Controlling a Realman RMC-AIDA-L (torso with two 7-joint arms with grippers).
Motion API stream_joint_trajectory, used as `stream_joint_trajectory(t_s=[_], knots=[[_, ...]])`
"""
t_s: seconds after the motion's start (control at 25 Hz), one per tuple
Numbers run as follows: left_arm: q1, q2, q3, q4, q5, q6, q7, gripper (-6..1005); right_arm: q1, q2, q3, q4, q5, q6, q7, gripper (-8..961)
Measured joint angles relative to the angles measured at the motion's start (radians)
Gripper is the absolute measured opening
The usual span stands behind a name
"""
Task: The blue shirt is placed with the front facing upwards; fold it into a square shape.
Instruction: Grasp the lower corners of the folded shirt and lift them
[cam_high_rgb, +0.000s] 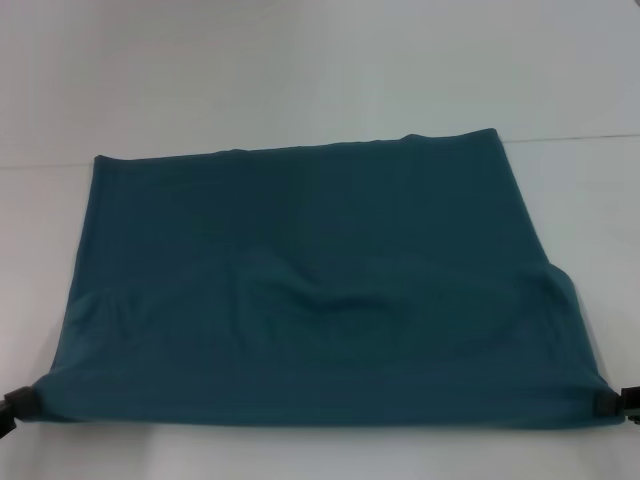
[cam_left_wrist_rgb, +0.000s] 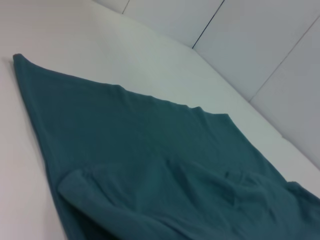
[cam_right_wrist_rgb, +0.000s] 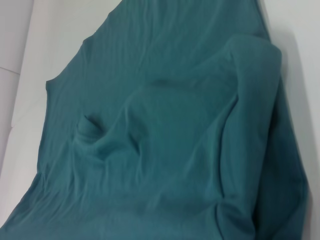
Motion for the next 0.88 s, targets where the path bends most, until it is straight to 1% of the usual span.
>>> stream_joint_trajectory(t_s=[0.2,0.48,0.72,0.88], knots=[[0.009,0.000,-0.039,0.009,0.004,0.015,0.017,24,-0.002,0.007,-0.001,0.000,-0.002,0.000,-0.004,34],[0.020,0.002,-0.042,0.013,0.007,0.011,0.022,24,-0.009,0.012,0.001,0.000,-0.002,-0.002,-0.003,34],[0.027,0.001,-0.046,0.011,0.009,0.015,0.023,24,-0.035,0.021,0.002,0.000,-0.002,-0.007,0.000,35],[0.037,0.000,-0.049,0.012,0.010,0.021,0.023,24,-0.049,0.023,0.020,-0.004,0.001,-0.023,0.001,35]])
